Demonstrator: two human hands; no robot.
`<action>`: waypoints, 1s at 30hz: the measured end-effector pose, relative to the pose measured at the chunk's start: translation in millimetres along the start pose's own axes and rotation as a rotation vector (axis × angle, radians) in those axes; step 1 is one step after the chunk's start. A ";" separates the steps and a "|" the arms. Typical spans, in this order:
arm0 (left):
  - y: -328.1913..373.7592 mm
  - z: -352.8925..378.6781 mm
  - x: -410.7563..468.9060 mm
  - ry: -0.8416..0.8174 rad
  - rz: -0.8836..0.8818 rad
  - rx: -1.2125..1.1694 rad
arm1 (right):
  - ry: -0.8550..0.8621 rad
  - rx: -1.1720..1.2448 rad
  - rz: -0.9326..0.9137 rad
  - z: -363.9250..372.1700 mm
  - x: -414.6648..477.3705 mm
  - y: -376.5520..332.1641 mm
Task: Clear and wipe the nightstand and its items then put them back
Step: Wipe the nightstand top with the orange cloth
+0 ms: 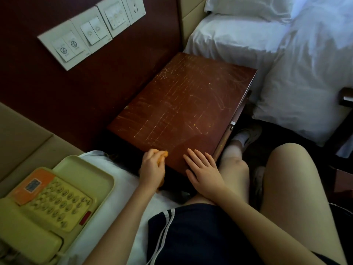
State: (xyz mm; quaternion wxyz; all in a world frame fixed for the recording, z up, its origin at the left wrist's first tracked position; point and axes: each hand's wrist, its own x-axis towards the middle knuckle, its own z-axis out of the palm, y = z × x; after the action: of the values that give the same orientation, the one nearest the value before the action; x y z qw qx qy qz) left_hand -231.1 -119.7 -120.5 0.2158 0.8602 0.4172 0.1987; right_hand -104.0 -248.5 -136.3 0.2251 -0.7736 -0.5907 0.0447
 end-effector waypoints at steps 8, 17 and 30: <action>8.8 2.4 -13.5 -0.149 0.228 0.056 | -0.064 0.058 0.019 -0.1 -2.3 1.7; -0.3 -4.2 16.8 0.023 -0.063 0.143 | -0.041 0.068 0.039 -1.2 -3.0 1.3; -1.3 -1.9 20.2 0.014 -0.087 0.093 | -0.038 0.064 0.071 -1.2 -4.1 4.4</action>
State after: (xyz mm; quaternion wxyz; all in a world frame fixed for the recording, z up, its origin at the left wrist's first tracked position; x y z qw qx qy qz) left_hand -221.4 -102.3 -116.3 0.1810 0.8490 0.4643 0.1758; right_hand -100.9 -253.6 -137.8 0.2367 -0.7855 -0.5652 0.0865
